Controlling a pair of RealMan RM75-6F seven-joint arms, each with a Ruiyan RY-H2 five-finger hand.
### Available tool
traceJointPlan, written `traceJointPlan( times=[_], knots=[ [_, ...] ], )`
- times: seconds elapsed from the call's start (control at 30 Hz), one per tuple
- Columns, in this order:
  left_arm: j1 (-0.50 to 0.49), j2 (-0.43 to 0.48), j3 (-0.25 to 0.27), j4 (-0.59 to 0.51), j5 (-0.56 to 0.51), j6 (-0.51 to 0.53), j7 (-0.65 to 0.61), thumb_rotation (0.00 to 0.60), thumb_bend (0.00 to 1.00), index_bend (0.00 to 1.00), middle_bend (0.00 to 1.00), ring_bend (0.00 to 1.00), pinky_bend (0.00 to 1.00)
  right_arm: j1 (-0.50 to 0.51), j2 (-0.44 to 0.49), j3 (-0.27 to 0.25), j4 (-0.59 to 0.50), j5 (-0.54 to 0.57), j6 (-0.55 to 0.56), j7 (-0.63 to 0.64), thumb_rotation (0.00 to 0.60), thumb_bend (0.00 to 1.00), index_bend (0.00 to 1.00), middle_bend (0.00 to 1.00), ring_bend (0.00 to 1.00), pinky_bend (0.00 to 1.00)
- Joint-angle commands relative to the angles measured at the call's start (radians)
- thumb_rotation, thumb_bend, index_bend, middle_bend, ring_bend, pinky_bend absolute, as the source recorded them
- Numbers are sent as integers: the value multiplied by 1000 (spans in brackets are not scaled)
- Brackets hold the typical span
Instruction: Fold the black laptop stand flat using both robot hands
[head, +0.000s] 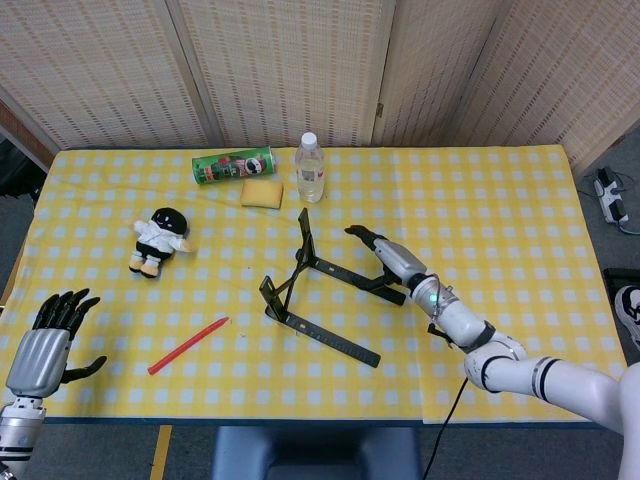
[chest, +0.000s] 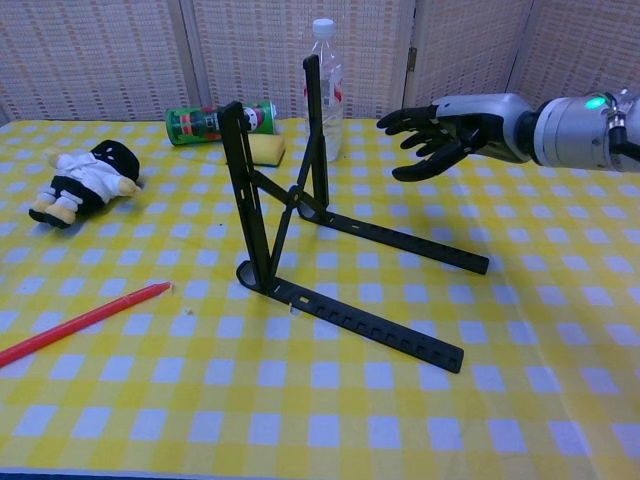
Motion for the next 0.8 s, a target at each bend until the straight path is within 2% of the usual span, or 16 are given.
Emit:
traceJointPlan(
  times=[0.03, 0.13, 0.2, 0.27, 0.5, 0.8],
  knots=[
    [0, 1, 1, -1, -4, -2, -2, 600, 213, 180, 105, 75, 0, 34, -46, 27, 47, -42, -42, 53, 524, 496, 0, 0, 15, 0],
    [-1, 1, 1, -1, -9, -6, -4, 600, 212, 180, 105, 75, 0, 58, -78, 42, 82, -81, -64, 95, 521, 777, 0, 0, 9, 0],
    [0, 1, 2, 0, -11, -7, -6, 600, 212, 180, 105, 75, 0, 70, -99, 51, 109, -103, -69, 124, 514, 905, 0, 0, 5, 0],
    [1, 2, 4, 1, -13, -7, -9, 600, 213, 180, 105, 75, 0, 76, -118, 57, 137, -118, -65, 146, 499, 981, 0, 0, 0, 0],
    [9, 4, 8, 8, -21, -5, -17, 600, 213, 178, 105, 75, 0, 74, -134, 58, 188, -144, -61, 208, 484, 1000, 0, 0, 3, 0],
    [13, 6, 13, 15, -23, -5, -32, 600, 213, 175, 105, 75, 0, 149, -211, 70, 304, -225, -106, 364, 483, 1000, 0, 0, 43, 0]
  ],
)
